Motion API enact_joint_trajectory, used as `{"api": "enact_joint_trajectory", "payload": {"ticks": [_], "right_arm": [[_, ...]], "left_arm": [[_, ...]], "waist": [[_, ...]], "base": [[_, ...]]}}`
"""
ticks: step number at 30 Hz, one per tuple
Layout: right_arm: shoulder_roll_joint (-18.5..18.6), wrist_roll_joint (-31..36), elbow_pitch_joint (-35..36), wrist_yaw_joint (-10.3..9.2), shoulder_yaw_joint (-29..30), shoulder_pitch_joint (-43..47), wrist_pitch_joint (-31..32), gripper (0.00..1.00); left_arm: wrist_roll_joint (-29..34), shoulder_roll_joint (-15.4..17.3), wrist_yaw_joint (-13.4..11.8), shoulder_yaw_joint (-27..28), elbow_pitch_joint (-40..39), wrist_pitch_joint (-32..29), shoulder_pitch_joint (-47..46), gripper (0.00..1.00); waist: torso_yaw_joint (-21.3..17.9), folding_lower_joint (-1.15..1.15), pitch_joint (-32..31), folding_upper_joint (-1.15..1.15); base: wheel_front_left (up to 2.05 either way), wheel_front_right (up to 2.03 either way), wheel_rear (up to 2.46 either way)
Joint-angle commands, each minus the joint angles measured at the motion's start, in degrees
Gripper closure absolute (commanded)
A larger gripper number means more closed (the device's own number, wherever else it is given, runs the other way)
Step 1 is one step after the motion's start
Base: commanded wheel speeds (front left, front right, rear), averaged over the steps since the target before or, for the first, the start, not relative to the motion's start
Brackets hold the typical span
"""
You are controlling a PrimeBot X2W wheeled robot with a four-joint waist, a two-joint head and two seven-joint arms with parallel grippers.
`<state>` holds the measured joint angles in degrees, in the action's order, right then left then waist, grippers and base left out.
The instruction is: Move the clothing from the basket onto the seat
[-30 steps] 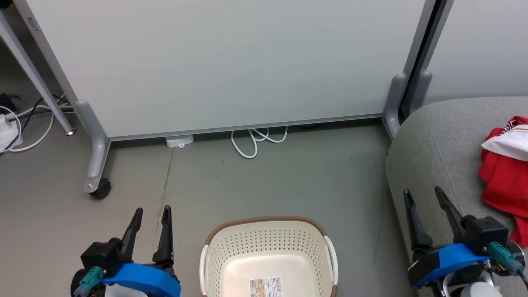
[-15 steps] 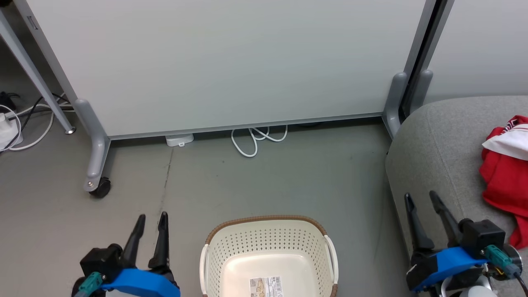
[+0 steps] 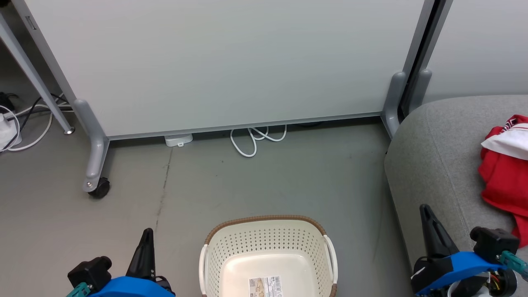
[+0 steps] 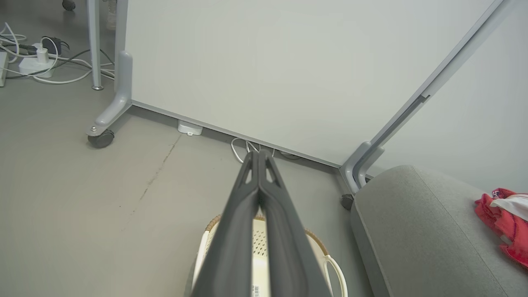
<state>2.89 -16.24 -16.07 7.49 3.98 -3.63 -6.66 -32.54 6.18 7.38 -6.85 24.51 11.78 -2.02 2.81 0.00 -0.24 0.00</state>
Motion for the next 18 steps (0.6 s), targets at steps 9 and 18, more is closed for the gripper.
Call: {"api": "enact_joint_trajectory", "payload": {"ticks": [9,18], "right_arm": [[0.1,-11.5,1.4,0.0,0.3,-1.1,1.7,1.0],[0.1,-20.0,1.6,0.0,0.6,-1.4,3.2,1.0]], "left_arm": [[-8.9,-0.3,0.0,2.3,-2.5,-2.6,-2.0,1.0],[-15.6,-0.7,0.0,3.8,-3.6,-4.7,-2.4,1.0]], "waist": [[-0.2,0.0,0.0,0.0],[-0.5,0.0,0.1,0.0]], "base": [[0.0,0.0,0.0],[0.0,0.0,0.0]]}}
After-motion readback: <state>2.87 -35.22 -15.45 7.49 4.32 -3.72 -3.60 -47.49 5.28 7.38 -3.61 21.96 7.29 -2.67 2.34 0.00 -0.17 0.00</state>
